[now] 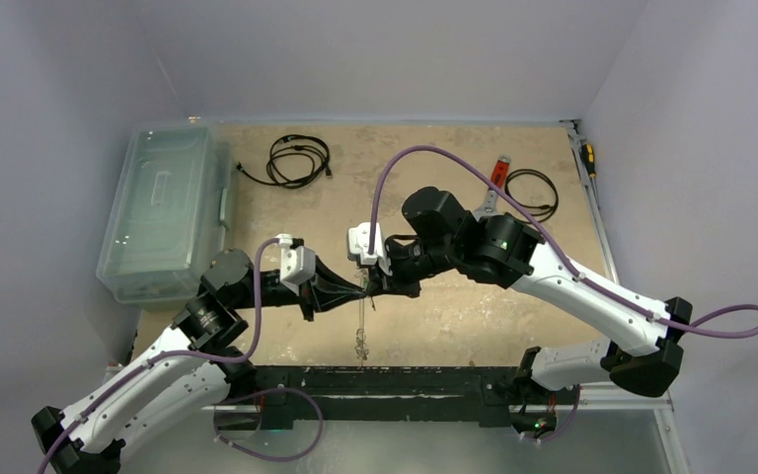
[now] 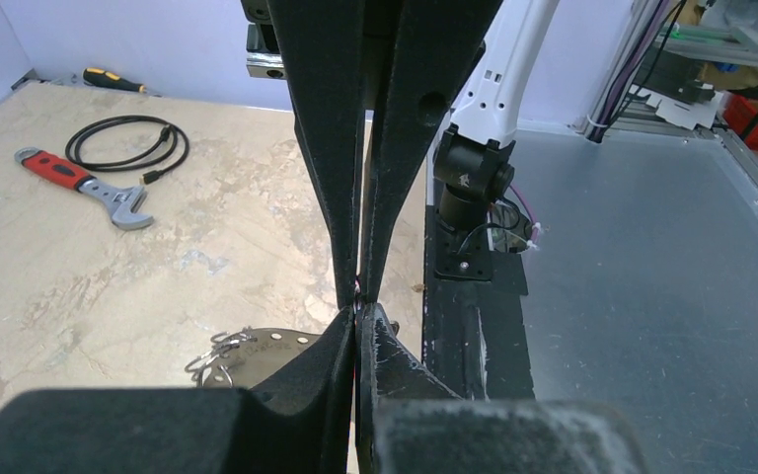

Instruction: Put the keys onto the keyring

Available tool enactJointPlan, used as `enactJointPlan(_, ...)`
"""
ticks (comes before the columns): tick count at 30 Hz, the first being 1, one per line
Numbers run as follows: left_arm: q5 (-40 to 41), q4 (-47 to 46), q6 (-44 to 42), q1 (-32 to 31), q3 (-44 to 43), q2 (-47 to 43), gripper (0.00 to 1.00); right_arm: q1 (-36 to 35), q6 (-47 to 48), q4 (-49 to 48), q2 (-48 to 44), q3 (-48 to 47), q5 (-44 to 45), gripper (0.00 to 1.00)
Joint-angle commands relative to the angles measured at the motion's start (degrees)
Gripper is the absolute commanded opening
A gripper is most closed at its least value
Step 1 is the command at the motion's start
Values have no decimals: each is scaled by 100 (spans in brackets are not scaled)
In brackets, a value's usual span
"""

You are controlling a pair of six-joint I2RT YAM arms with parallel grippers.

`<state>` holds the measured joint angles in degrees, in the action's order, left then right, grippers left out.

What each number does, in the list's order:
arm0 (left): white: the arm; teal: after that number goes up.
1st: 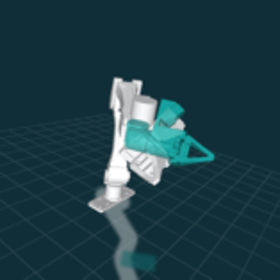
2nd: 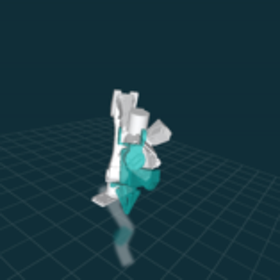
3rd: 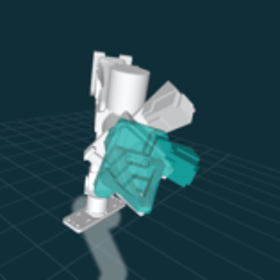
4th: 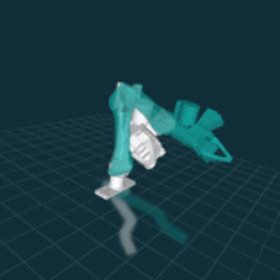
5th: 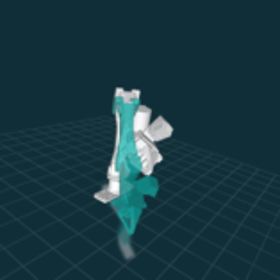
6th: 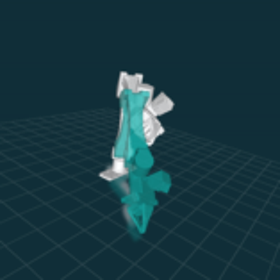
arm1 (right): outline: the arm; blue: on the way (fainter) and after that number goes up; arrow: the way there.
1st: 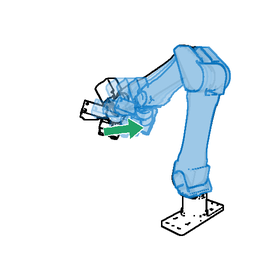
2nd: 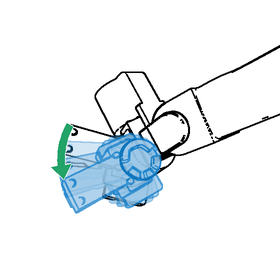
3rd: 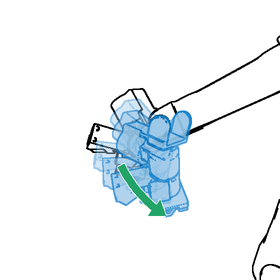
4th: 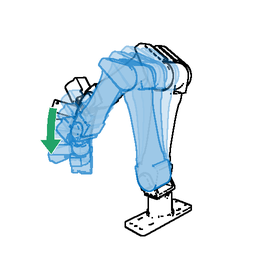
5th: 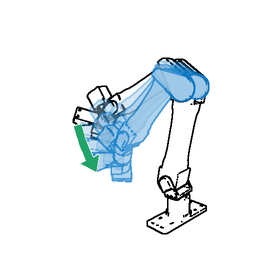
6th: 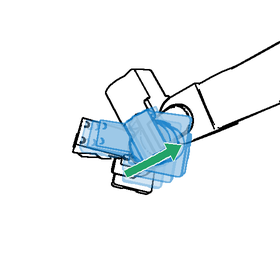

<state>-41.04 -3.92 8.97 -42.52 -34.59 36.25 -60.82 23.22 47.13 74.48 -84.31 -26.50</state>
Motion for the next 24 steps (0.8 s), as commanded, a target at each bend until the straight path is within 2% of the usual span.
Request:
enactJointPlan(1,-22,-298,123,-4,64,-78,0,-79,12,-458,-209,-151,-186,0)
enactJointPlan(3,57,-272,110,-4,53,-161,0,-79,-41,-588,-246,-62,-131,0)
enactJointPlan(5,163,-318,140,-5,80,-268,0,-79,-61,-697,-285,9,-115,5)
enactJointPlan(13,343,-682,417,1,185,-518,0,-77,-247,-1321,-594,385,-58,47)
enactJointPlan(17,449,-755,460,0,236,-665,0,-79,-315,-1776,-838,714,47,51)
enactJointPlan(24,544,-717,397,13,285,-860,0,-79,-652,-2797,-1433,1545,-215,49)
